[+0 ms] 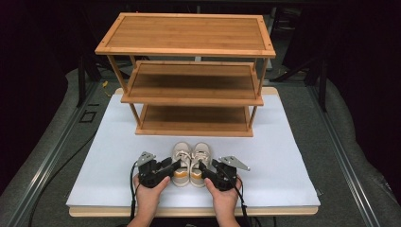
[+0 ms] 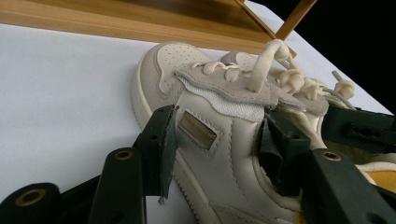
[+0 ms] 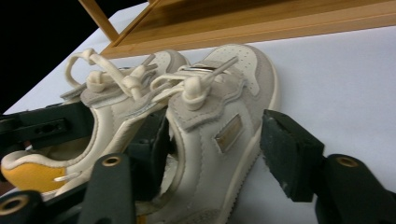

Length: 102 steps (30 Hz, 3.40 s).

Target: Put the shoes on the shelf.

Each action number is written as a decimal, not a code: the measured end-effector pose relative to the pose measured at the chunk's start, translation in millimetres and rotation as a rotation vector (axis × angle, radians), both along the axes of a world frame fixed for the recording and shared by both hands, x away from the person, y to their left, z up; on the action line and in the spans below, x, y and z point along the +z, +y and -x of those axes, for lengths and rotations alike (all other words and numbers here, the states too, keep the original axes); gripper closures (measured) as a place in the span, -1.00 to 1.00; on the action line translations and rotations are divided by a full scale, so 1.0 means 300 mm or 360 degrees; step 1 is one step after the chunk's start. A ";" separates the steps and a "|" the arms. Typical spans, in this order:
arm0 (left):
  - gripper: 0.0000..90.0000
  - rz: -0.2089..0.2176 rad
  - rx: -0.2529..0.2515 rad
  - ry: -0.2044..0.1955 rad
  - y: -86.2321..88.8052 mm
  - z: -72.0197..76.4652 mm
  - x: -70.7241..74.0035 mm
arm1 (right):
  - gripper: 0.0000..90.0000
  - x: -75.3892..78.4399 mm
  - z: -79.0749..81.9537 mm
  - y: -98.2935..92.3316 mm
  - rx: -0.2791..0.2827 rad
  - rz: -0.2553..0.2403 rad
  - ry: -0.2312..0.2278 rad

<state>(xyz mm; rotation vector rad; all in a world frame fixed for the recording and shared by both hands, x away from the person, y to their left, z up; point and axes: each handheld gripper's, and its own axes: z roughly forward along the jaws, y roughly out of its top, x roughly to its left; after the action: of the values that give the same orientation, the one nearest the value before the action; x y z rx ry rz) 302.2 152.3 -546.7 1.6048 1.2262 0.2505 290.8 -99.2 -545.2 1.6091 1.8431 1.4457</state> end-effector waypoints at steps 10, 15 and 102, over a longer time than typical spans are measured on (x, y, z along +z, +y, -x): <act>0.15 -0.0036 0.0009 -0.0007 -0.006 0.003 0.007 | 0.03 0.001 -0.008 0.008 0.0006 -0.0004 0.0004; 0.13 -0.0019 0.0006 -0.0002 -0.004 0.002 0.004 | 0.02 0.000 -0.007 0.010 0.0002 0.0012 -0.0003; 0.22 0.0079 0.0101 -0.0079 -0.016 0.011 0.035 | 0.26 0.035 0.018 0.035 -0.0110 0.0017 -0.0155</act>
<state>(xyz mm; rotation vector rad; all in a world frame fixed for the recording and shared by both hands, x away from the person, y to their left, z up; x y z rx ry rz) 298.9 147.5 -536.0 1.5104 1.2370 0.2964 285.4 -88.7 -534.6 1.5528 1.7218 1.4556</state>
